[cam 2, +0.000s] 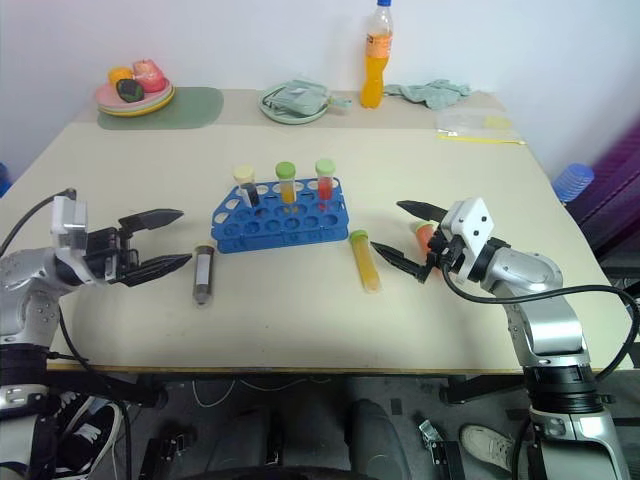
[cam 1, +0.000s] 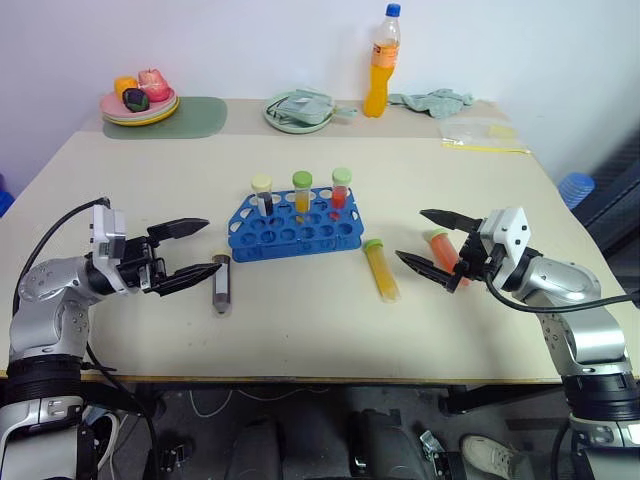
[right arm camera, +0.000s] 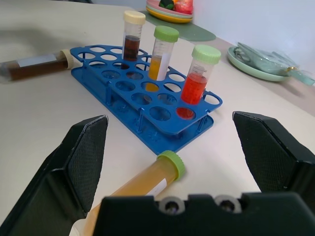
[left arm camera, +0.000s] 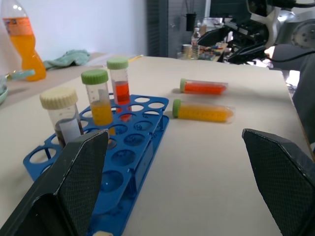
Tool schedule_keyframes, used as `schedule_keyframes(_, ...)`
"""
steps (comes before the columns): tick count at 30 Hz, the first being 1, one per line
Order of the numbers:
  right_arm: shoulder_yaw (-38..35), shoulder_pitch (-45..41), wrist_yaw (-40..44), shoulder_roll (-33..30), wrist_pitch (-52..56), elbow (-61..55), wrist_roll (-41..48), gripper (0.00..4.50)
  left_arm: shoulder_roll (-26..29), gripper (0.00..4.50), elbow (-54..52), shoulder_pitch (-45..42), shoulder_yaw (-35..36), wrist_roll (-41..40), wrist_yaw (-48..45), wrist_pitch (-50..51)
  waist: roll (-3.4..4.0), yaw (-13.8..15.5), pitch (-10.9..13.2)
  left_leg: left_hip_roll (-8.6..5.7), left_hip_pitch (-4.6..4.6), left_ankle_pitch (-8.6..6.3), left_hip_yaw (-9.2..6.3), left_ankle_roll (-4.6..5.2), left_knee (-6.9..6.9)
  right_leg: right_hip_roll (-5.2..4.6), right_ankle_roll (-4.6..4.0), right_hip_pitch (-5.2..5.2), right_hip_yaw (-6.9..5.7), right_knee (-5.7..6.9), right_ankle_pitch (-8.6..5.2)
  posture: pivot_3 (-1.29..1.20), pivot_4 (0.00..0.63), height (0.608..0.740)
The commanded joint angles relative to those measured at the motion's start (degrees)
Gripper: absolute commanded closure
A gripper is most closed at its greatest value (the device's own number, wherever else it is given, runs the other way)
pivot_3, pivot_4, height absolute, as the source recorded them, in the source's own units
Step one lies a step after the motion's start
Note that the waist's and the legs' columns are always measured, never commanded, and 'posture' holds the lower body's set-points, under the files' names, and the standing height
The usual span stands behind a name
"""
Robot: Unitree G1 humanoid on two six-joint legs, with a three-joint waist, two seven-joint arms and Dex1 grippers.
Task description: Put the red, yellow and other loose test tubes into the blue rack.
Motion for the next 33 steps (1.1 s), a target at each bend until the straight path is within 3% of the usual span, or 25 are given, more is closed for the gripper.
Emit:
schedule_keyframes(1, -1.7, 0.8, 0.2, -0.9, -0.4, -2.8, 0.9, 0.0, -0.2, 0.03, -1.3, -0.8, 0.9, -0.7, 0.0, -0.6, 0.0, 0.0, 0.0, 0.0, 0.0, 0.0, 0.0, 0.0, 0.0, 0.0, 0.0, 0.0, 0.0, 0.0, 0.0, 0.0, 0.15, 0.74)
schedule_keyframes(17, -3.9, 0.3, 0.7, -3.2, 0.6, -1.6, 1.2, 0.0, -1.3, 0.03, -3.6, -1.5, -0.7, -0.8, 0.4, -0.1, 0.0, 0.0, 0.0, 0.0, 0.0, 0.0, 0.0, 0.0, 0.0, 0.0, 0.0, 0.0, 0.0, 0.0, 0.0, 0.0, 0.15, 0.74)
schedule_keyframes(21, -5.7, 0.2, -2.9, -2.7, 1.4, -4.6, 0.9, 0.0, -2.6, 0.03, -5.5, -1.7, -2.4, -0.7, 0.1, 0.2, 0.0, 0.1, 0.0, -0.01, -0.01, 0.0, 0.0, 0.0, 0.0, -0.01, 0.0, 0.0, 0.0, 0.0, 0.0, 0.0, 0.15, 0.74)
schedule_keyframes(28, -4.9, -2.1, -12.8, -6.3, 21.5, -12.7, 0.9, 0.0, -2.0, 0.03, -9.8, -0.5, -4.4, -1.2, -1.3, 2.1, 0.01, 0.0, 0.0, 0.01, -0.01, 0.0, -0.04, 0.0, -0.02, 0.03, -0.01, -0.01, 0.0, 0.01, 0.0, 0.0, 0.15, 0.74)
schedule_keyframes(33, -1.6, -6.9, -26.7, -4.8, 42.9, -14.9, -3.2, 0.0, -3.3, 0.03, -8.3, -2.6, -5.3, -0.7, -2.8, 1.3, 0.0, -0.1, 0.0, 0.0, -0.01, 0.0, -0.03, 0.0, -0.01, 0.0, -0.04, -0.02, 0.0, -0.01, -0.02, 0.0, 0.15, 0.74)
